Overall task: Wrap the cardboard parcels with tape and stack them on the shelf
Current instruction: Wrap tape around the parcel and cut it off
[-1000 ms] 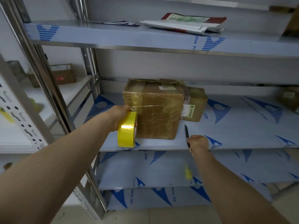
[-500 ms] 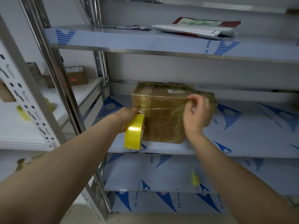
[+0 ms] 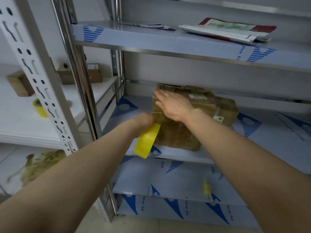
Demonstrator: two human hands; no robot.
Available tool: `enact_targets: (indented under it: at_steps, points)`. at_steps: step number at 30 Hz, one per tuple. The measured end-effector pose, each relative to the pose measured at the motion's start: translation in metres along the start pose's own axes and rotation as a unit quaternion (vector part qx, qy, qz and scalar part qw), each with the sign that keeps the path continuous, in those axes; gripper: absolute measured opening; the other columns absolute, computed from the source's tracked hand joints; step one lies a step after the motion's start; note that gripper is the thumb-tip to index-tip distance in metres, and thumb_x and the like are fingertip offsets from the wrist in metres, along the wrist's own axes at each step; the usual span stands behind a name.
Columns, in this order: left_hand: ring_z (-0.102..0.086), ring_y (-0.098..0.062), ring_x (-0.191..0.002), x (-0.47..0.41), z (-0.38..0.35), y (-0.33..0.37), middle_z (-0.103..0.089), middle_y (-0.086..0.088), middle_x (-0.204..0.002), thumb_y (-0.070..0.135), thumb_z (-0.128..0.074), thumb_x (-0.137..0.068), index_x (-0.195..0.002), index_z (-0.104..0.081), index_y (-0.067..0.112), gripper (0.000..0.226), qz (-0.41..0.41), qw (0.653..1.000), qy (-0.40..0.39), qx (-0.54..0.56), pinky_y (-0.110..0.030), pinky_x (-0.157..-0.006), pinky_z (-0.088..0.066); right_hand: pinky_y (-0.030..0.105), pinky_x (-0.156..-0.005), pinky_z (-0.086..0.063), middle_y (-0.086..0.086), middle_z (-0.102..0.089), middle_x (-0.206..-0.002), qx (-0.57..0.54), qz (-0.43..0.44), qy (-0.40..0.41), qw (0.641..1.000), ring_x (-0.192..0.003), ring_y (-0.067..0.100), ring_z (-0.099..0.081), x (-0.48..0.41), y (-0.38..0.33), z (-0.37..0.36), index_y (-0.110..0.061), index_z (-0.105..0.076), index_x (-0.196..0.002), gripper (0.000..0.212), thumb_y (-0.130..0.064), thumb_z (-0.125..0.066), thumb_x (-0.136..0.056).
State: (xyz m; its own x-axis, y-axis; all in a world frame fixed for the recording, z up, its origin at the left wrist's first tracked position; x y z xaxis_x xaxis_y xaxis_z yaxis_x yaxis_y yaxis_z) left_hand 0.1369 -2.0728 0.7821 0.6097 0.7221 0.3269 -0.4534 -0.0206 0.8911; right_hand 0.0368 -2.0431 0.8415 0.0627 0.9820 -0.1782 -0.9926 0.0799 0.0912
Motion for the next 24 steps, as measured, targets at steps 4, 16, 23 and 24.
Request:
enact_targets:
  at_steps: [4, 16, 23, 24]
  points:
    - [-0.046, -0.02, -0.091, -0.004, 0.01, -0.026, -0.056, -0.016, -0.107, 0.008, -0.042, -0.097, -0.125, -0.054, -0.006, 0.034, 0.025, 0.994, 0.048, -0.093, -0.027, -0.076, -0.038, 0.034, -0.115, -0.022, 0.007, -0.022, -0.158, 0.021, 0.001, 0.011, 1.0, -0.143, 0.022, -0.026, -0.001, -0.001, 0.0, -0.015, -0.016, -0.152, 0.061, -0.038, -0.037, -0.1]
    - [-0.051, -0.032, -0.115, -0.01, 0.019, -0.012, -0.051, -0.023, -0.13, 0.011, -0.036, -0.102, -0.127, -0.05, -0.004, 0.033, 0.02, 0.995, 0.071, -0.061, -0.036, -0.098, -0.042, 0.04, -0.103, -0.036, 0.009, -0.036, -0.15, 0.106, -0.05, 0.04, 0.992, -0.134, 0.029, -0.039, -0.01, -0.002, -0.009, -0.023, -0.021, -0.148, 0.087, -0.062, -0.06, -0.08]
    - [-0.049, -0.032, -0.117, -0.012, 0.023, -0.01, -0.05, -0.021, -0.129, 0.014, -0.039, -0.101, -0.13, -0.047, -0.001, 0.033, 0.011, 0.995, 0.08, -0.065, -0.036, -0.095, -0.041, 0.04, -0.103, -0.034, 0.008, -0.044, -0.145, 0.109, -0.031, 0.045, 0.993, -0.129, 0.029, -0.044, -0.008, 0.001, -0.001, -0.023, -0.026, -0.148, 0.075, -0.055, -0.055, -0.087]
    - [-0.049, -0.034, -0.12, -0.009, 0.024, -0.009, -0.05, -0.022, -0.131, 0.013, -0.04, -0.101, -0.131, -0.048, -0.002, 0.034, 0.011, 0.994, 0.078, -0.072, -0.035, -0.095, -0.041, 0.041, -0.101, -0.036, 0.01, -0.046, -0.141, 0.099, -0.039, 0.05, 0.993, -0.126, 0.03, -0.045, -0.008, -0.001, -0.002, -0.022, -0.03, -0.145, 0.074, -0.057, -0.056, -0.085]
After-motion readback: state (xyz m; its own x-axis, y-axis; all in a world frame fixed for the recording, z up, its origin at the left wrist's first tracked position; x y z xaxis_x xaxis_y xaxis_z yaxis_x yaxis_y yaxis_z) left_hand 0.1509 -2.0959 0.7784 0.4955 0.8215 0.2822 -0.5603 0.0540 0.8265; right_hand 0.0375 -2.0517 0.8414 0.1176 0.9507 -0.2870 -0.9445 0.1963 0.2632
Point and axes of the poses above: each hand's wrist, its own x-axis away from the middle knuckle, its own z-axis out of the back of the hand, y = z × x, the point moved 5 cm from there along -x, towards the middle knuckle
